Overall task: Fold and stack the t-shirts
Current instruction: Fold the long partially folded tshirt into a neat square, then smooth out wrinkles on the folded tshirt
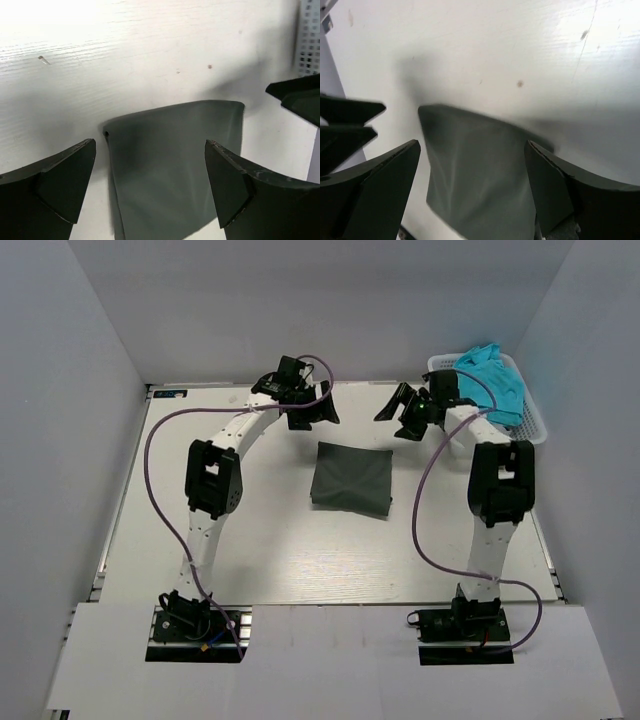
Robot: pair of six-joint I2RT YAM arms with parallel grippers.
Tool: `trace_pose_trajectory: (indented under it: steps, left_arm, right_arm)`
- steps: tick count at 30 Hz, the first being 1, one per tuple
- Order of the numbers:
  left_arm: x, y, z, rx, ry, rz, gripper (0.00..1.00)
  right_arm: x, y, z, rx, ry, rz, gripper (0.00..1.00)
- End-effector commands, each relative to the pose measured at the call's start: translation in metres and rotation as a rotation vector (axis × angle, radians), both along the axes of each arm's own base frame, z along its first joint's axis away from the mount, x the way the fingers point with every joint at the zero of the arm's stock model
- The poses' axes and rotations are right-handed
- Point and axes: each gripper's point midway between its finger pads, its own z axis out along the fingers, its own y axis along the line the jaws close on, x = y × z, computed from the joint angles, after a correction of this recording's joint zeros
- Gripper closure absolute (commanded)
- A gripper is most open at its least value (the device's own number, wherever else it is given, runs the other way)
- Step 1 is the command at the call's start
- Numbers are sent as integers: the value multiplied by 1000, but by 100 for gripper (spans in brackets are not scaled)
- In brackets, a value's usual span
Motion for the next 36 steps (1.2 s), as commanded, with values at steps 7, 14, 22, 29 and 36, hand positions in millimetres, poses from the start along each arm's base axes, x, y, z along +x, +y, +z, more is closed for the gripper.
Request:
trace_pose_trajectory:
  steps: [7, 14, 22, 29, 36]
  left_arm:
    - [-50, -35, 40, -110, -23, -166, 0]
    - [-72, -48, -12, -183, 57, -215, 0]
    - [-77, -26, -65, -16, 180, -152, 0]
    - [-62, -12, 22, -2, -19, -156, 0]
    - [-70, 52, 102, 153, -150, 40, 0]
  right_arm:
    - [-80, 32, 36, 138, -68, 101, 10]
    - [-98, 40, -22, 163, 7, 142, 10]
    - [-104, 23, -63, 73, 78, 133, 10]
    - [-91, 26, -3, 13, -84, 203, 10]
    - [-119, 59, 88, 56, -275, 398, 10]
